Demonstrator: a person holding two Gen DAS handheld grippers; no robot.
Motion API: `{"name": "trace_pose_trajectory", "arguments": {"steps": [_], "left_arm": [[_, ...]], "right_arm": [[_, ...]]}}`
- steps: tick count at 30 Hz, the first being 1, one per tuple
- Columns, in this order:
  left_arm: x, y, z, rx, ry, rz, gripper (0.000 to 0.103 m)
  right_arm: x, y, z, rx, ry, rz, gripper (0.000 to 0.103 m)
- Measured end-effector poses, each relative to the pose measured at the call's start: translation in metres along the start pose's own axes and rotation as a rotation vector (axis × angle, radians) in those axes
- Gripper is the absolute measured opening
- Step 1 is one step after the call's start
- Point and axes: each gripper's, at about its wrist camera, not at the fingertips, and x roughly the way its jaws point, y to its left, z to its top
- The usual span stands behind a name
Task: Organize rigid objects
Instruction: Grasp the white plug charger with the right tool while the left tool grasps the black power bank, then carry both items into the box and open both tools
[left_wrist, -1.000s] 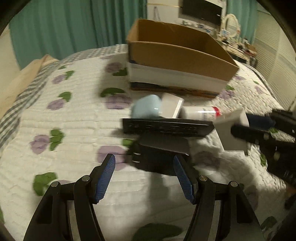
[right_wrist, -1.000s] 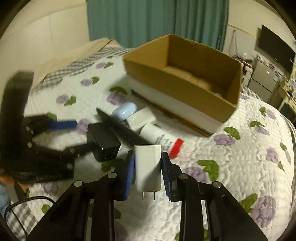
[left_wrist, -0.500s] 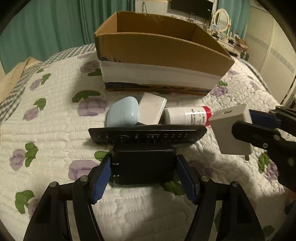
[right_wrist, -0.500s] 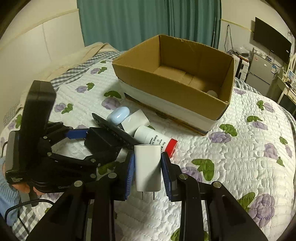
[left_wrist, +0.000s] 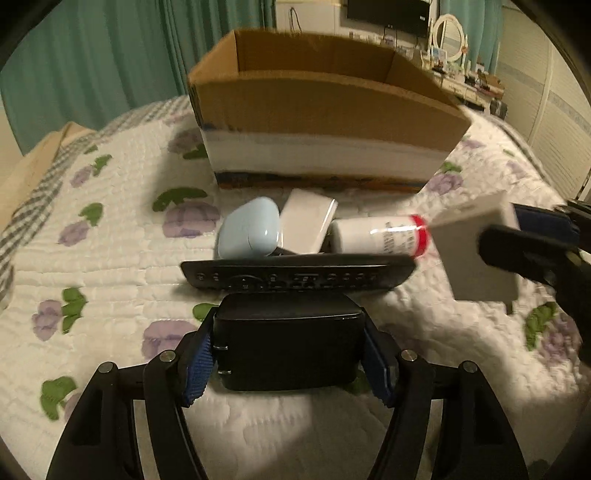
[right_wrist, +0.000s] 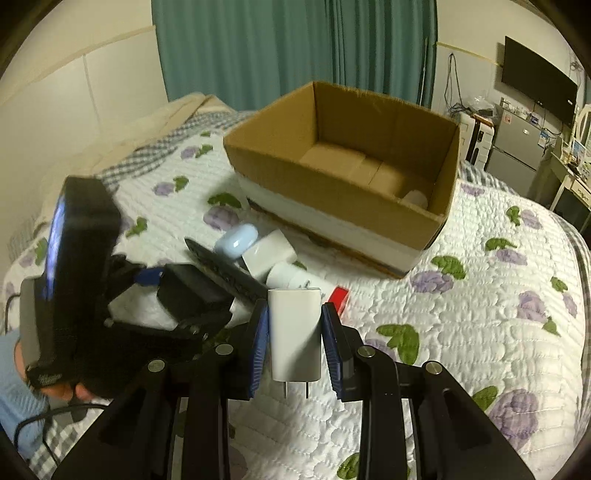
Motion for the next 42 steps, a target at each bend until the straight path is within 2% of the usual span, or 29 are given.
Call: {"name": "trace_pose_trajectory", "arguments": {"steps": [3,7,11,16,21,28,31,39,41,42], "left_arm": [[-0.029,0.002,0.008,-0.013,-0.051,-0.001,0.07],[-0.061,0.008,0.035,-0.043,-0.113,-0.01,0.07],[-0.083,0.01,0.078,-0.042,-0.185,0.012,0.07],[-0.09,0.014,0.133,-0.039,-0.273,0.046,0.07],[-0.065,0.012,0.168,-0.03,-0.305,0.079,0.07],[0.002,0.007,0.182,0.002,-0.233,0.073,0.07],[0.016,0.003,0.183,0.01,-0.222,0.063,0.07],[0.034,0.003,0.184,-0.007,-0.198,0.047,0.07],[0.033,0.002,0.183,-0.001,-0.195,0.048,0.07],[0.034,0.002,0.182,0.002,-0.192,0.05,0.07]], "right_arm": [[-0.016,-0.003,0.012,0.015,-0.043,0.009,0.027],[-0.045,-0.008,0.041,0.013,-0.122,-0.013,0.027],[-0.068,-0.018,0.079,-0.003,-0.195,-0.048,0.027],[-0.063,-0.039,0.131,-0.009,-0.226,-0.086,0.027],[-0.018,-0.067,0.16,0.004,-0.184,-0.08,0.027],[0.059,-0.112,0.163,0.064,-0.06,-0.078,0.027],[0.071,-0.12,0.159,0.065,-0.042,-0.057,0.027],[0.076,-0.126,0.16,0.093,-0.07,-0.027,0.028],[0.068,-0.131,0.162,0.115,-0.1,-0.032,0.039],[0.065,-0.133,0.163,0.131,-0.111,-0.036,0.062]]}}
